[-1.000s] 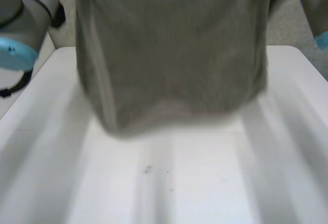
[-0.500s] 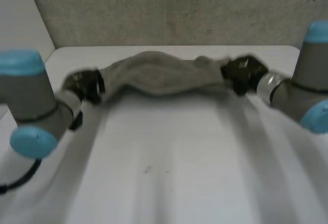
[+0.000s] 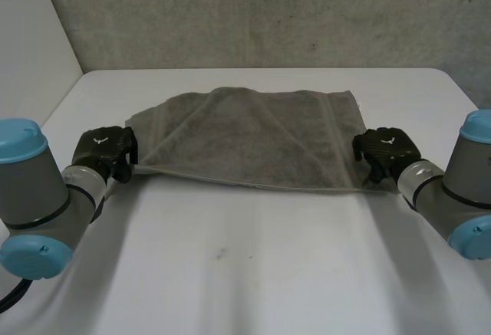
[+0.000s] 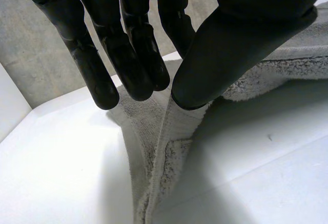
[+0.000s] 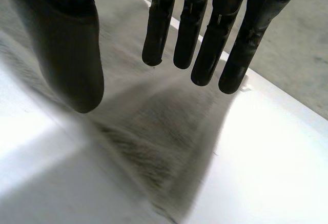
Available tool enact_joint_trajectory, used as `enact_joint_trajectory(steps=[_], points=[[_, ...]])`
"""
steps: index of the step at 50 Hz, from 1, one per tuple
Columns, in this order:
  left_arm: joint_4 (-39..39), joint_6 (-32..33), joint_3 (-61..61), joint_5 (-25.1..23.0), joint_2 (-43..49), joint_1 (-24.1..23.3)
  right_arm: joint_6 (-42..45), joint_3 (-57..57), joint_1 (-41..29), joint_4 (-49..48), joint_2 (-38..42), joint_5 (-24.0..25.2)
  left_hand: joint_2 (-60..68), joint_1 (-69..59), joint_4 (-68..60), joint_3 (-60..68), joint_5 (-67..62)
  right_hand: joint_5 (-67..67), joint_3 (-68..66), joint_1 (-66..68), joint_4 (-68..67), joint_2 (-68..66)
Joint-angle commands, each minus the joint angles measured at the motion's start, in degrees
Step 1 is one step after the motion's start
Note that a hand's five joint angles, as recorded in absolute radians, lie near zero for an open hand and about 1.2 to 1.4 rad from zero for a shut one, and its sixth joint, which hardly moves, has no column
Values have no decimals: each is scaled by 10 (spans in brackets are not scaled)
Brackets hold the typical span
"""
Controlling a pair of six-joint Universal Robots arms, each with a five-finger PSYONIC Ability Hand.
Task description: Fold the towel.
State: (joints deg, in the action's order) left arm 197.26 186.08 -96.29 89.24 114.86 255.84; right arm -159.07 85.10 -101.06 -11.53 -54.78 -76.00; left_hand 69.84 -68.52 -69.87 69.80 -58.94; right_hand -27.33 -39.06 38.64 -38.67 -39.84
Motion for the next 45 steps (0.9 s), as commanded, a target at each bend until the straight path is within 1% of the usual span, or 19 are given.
enact_joint_trajectory(steps=[1,2,7,10,12,16,18,22,29,31,38,40,42,43,45], points=[[10,2,-4,-1,5,2,6,-25,11,34,9,-37,102,-115,-101,102,-111,-34,-16,21,-20,-9],[11,2,-4,-2,7,2,6,-25,11,34,9,-37,102,-115,-101,102,-111,-34,-16,21,-20,-9],[13,2,-5,-2,11,2,10,-49,16,107,26,-34,102,-115,-101,102,-111,-30,-13,17,-17,-5],[13,2,-5,-2,14,2,11,-56,16,123,28,-34,102,-115,-101,102,-111,-25,-8,12,-12,0],[13,2,-5,-3,16,2,18,-63,16,154,27,-35,102,-115,-101,102,-111,-10,7,-3,3,15],[13,2,-5,-4,17,2,30,-64,16,172,18,-33,102,-115,-101,102,-111,34,51,-47,47,59],[13,2,-5,-4,17,2,35,-64,16,175,11,-33,102,-115,-101,102,-111,82,99,-95,96,107],[13,2,-4,-4,17,2,38,-63,17,176,11,-33,102,-115,-101,102,-111,111,128,-124,124,136],[13,2,-4,-4,17,2,36,-62,17,157,20,-33,102,-115,-101,102,-111,54,71,-67,67,79],[13,2,-4,-4,17,2,33,-62,17,134,32,-30,102,-115,-101,102,-111,27,44,-40,40,52],[13,2,-4,-4,17,2,37,-66,17,109,57,-29,102,-115,-101,102,-111,15,33,-28,29,40],[13,2,-4,-4,17,2,37,-69,17,109,60,-29,102,-115,-101,102,-111,-7,11,-6,7,18],[13,2,-3,-4,17,2,35,-76,17,104,66,-31,102,-115,-101,102,-111,-75,-58,62,-62,-50],[13,2,-3,-4,17,2,35,-76,17,104,66,-31,102,-115,-101,102,-111,-76,-58,63,-62,-51],[13,2,-3,-4,17,2,32,-80,17,93,67,-31,102,-115,-101,102,-111,-134,-117,121,-121,-109]])
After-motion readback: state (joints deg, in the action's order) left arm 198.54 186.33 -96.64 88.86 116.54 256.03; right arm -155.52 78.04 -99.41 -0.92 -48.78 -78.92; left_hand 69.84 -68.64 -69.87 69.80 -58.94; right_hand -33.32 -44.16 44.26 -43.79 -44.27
